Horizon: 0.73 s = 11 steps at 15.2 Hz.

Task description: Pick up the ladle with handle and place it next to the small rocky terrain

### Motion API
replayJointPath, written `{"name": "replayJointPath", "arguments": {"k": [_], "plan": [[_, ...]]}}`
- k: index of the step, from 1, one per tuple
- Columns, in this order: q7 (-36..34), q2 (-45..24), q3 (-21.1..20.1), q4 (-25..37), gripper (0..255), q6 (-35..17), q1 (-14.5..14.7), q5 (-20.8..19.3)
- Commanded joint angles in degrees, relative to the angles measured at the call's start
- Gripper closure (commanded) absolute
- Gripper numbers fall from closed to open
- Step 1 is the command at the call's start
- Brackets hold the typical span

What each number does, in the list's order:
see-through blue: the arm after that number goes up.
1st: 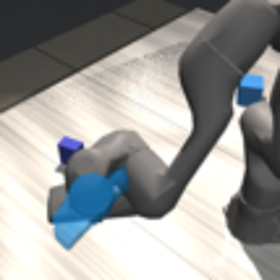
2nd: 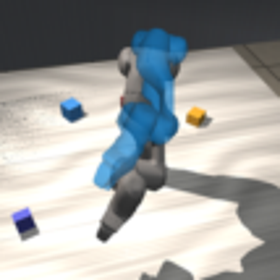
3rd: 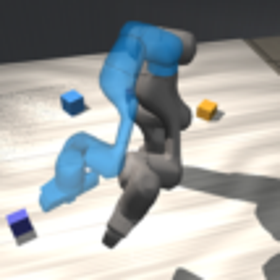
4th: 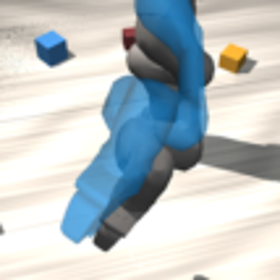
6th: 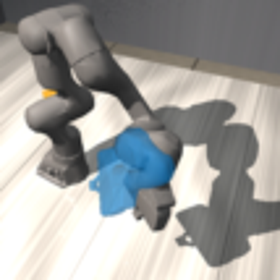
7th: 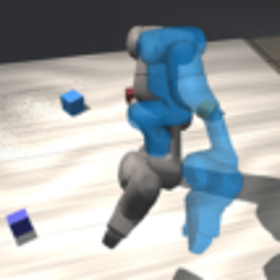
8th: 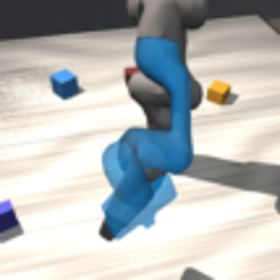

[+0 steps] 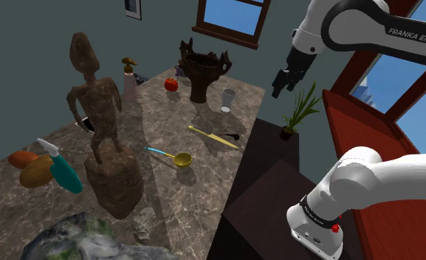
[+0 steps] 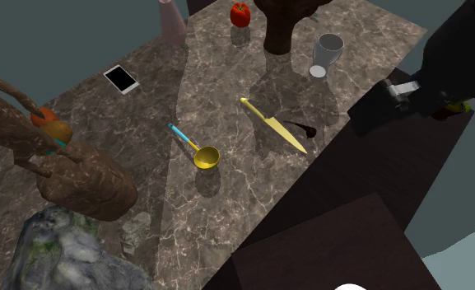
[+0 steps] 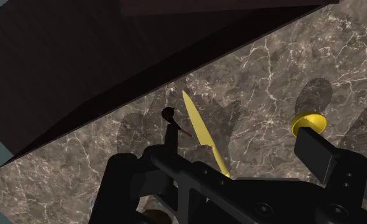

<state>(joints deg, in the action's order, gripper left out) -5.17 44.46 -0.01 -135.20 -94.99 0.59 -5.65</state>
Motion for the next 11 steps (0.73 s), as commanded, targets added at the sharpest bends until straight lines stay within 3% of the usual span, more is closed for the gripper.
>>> {"name": "replayJointPath", "arguments": {"k": [1, 11], "plan": [[0.0, 0.0, 0.0, 0.0, 0, 0.0, 0.0, 0.0], [2.7, -17.0, 0.0, -0.9, 0, -15.5, 3.6, 3.3]]}}
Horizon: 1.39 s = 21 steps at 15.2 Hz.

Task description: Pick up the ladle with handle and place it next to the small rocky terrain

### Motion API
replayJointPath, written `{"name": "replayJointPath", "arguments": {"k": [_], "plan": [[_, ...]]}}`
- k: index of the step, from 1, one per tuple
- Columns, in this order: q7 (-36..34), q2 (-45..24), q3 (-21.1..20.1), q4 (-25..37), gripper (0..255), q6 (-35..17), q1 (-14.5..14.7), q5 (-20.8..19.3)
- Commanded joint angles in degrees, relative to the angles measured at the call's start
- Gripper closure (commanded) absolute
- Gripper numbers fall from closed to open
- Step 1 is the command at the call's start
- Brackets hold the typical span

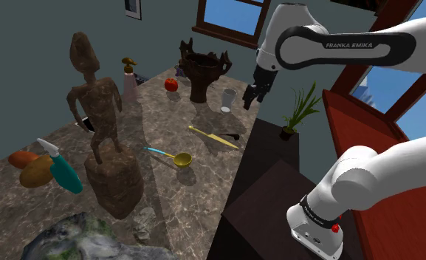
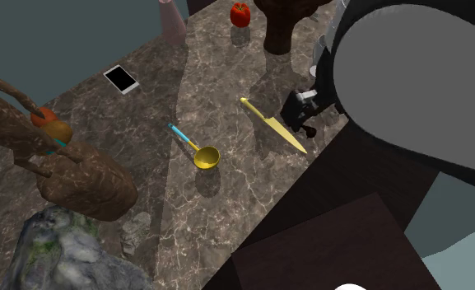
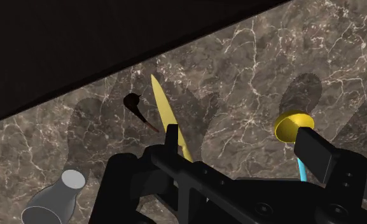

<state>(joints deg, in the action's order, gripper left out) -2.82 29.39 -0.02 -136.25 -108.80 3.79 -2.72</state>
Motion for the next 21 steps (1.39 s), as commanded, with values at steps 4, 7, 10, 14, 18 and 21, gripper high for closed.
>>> {"name": "replayJointPath", "arguments": {"k": [4, 7, 10, 14, 18, 21], "plan": [[1.9, -9.8, -0.3, 1.6, 0, -7.0, 1.8, 1.9], [3.1, -15.8, -0.6, 3.4, 0, -10.5, 2.8, 3.1], [4.4, -22.0, -1.1, 5.8, 0, -13.6, 3.7, 4.4], [6.2, -30.2, -1.9, 9.7, 0, -16.9, 4.8, 6.0], [7.9, -38.5, -3.1, 14.6, 0, -19.3, 5.7, 7.3], [9.0, -44.7, -4.0, 18.8, 0, -20.6, 6.4, 8.1]]}}
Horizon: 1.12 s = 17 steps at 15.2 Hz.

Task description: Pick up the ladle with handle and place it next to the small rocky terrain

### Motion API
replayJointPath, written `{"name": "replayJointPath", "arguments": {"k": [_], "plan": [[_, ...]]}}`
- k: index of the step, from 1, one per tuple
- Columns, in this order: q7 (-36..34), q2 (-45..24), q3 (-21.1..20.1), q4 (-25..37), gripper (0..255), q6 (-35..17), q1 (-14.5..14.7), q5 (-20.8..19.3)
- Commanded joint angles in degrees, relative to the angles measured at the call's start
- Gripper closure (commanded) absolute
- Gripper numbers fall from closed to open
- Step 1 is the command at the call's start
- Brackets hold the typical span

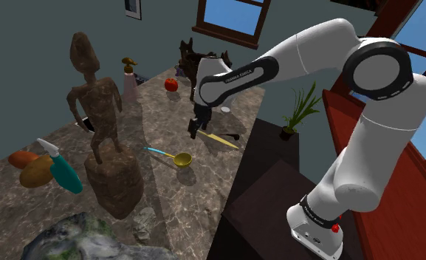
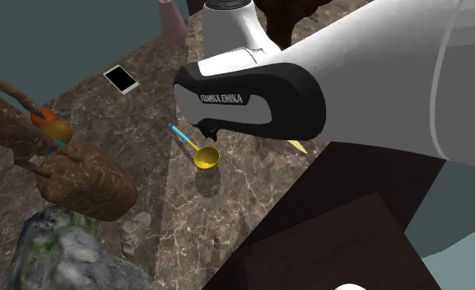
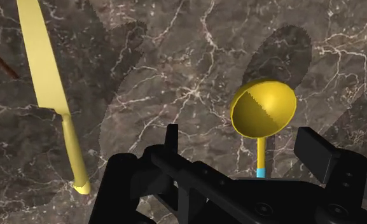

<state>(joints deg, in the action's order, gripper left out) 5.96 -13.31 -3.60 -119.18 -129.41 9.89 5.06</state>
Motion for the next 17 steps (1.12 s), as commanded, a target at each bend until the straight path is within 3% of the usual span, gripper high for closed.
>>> {"name": "replayJointPath", "arguments": {"k": [1, 11, 17], "plan": [[0.6, -4.0, -0.7, 3.3, 0, -0.3, 0.5, 0.5], [3.2, -24.8, -3.8, 21.7, 0, -0.3, 3.3, 0.9], [3.2, -27.6, -3.9, 21.8, 0, -3.0, 3.7, 0.9]]}}
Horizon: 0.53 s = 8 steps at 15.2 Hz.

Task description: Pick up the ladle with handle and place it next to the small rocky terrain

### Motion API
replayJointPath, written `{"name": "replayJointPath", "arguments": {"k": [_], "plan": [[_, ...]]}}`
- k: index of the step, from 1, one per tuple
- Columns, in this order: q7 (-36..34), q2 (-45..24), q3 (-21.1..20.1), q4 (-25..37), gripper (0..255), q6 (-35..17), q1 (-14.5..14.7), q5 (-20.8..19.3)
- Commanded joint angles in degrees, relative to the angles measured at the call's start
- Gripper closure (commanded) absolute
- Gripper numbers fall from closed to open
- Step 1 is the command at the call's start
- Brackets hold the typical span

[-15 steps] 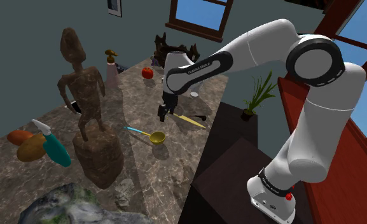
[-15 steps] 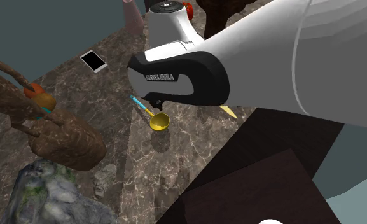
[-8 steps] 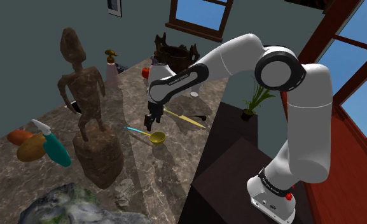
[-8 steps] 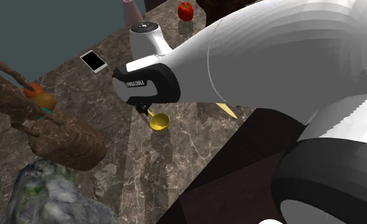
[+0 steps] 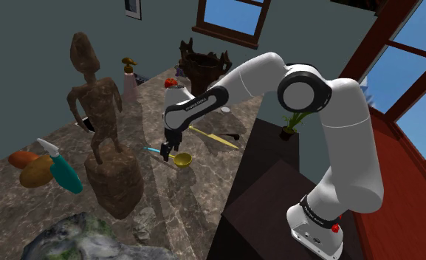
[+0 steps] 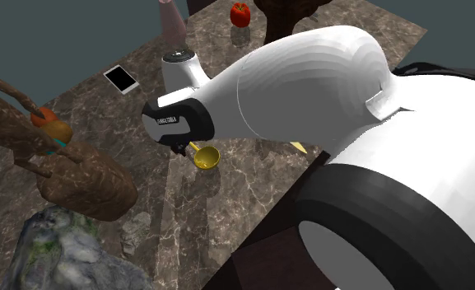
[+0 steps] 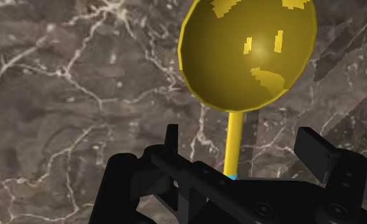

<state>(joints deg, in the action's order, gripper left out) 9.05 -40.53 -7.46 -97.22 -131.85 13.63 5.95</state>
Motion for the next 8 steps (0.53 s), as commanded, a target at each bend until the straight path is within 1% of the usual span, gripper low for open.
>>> {"name": "replayJointPath", "arguments": {"k": [1, 2, 8], "plan": [[0.1, -0.9, 0.0, -0.2, 0, -1.1, 0.1, 0.0], [0.1, -1.7, 0.0, -0.1, 0, -1.9, 0.2, 0.0], [0.1, -1.7, 0.0, -0.1, 0, -1.9, 0.2, 0.0]]}}
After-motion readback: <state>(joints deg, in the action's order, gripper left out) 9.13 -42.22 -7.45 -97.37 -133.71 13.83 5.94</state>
